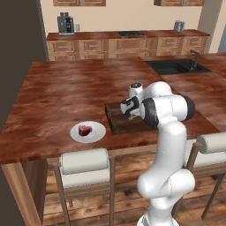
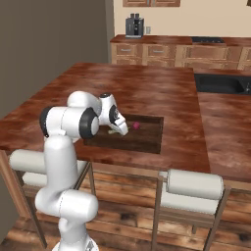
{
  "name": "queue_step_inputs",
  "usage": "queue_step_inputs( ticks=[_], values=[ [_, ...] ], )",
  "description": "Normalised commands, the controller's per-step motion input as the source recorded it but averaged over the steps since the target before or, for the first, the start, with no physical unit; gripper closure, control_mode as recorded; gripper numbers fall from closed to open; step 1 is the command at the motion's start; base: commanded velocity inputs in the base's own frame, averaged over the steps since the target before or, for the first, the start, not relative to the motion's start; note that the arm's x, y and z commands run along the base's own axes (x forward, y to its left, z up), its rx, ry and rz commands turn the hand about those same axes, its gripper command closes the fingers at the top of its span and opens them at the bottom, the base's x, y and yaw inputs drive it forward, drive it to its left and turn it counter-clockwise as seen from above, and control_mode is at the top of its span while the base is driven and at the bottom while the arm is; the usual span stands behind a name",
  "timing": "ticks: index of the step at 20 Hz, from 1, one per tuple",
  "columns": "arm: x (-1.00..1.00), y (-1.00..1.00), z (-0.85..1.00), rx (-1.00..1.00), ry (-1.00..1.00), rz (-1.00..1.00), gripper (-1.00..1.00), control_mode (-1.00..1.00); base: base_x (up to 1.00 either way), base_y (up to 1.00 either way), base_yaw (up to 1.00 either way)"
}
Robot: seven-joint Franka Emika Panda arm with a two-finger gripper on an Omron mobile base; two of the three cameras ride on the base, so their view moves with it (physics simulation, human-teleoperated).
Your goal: Create a steak meal by picking up the steak and asparagus from the tray and placing them on the plate. Leave the radish on the tray.
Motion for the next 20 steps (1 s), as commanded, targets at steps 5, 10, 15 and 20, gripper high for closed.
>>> queue_step_inputs(
  ticks=[5,10,15,20],
  values=[
    [0.07,0.0,-0.39,0.02,-0.06,0.0,1.0,-1.0,0.0,0.0,0.0],
    [0.02,0.0,-0.11,0.02,-0.03,0.0,1.0,-1.0,0.0,0.0,0.0],
    [0.0,0.0,-0.02,0.01,-0.02,0.0,1.0,-1.0,0.0,0.0,0.0],
    [-0.17,0.07,0.53,0.0,-0.02,0.01,1.0,-1.0,0.0,0.0,0.0]
  ],
)
